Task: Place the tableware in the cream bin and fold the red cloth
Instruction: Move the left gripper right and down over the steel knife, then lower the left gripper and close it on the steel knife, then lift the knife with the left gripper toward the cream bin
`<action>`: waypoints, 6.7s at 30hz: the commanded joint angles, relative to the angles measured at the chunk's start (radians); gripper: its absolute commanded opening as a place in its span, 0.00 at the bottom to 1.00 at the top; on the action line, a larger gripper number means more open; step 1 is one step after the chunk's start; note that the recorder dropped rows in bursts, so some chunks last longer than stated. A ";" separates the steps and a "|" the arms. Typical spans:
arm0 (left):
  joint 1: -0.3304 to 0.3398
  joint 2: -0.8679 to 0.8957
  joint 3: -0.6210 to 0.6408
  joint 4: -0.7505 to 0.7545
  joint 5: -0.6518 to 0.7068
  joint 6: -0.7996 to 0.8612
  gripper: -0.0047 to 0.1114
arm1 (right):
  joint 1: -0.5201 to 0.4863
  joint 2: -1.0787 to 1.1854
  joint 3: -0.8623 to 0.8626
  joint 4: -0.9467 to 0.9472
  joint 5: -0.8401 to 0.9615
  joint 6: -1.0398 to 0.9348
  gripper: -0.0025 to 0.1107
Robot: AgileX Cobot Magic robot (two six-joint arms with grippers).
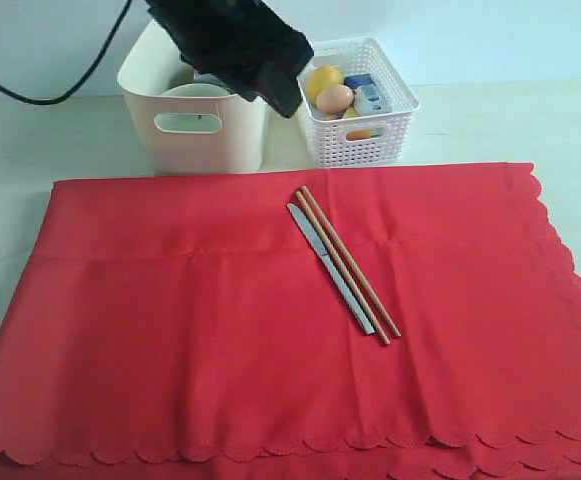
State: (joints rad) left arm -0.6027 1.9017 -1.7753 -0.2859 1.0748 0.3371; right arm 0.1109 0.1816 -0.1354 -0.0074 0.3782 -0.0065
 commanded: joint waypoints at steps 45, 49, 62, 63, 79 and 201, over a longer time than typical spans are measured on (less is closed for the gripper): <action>-0.125 0.430 -0.011 -0.008 -0.321 1.412 0.47 | -0.007 -0.006 0.003 0.000 -0.014 0.000 0.02; -0.126 0.448 -0.011 -0.006 -0.301 1.412 0.47 | -0.007 -0.006 0.003 0.000 -0.014 0.000 0.02; -0.129 0.441 -0.011 -0.005 -0.268 1.514 0.47 | -0.007 -0.006 0.003 0.000 -0.014 0.000 0.02; -0.129 0.441 -0.011 -0.005 -0.270 1.519 0.47 | -0.007 -0.006 0.003 0.000 -0.014 0.000 0.02; -0.158 0.433 -0.011 -0.013 -0.239 1.497 0.47 | -0.007 -0.006 0.003 0.000 -0.014 0.000 0.02; -0.222 0.263 0.040 0.294 0.069 0.842 0.04 | -0.007 -0.006 0.003 0.000 -0.013 0.000 0.02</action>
State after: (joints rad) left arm -0.8194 2.2129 -1.7359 -0.0128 1.1160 1.2292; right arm 0.1109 0.1816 -0.1354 -0.0074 0.3763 -0.0065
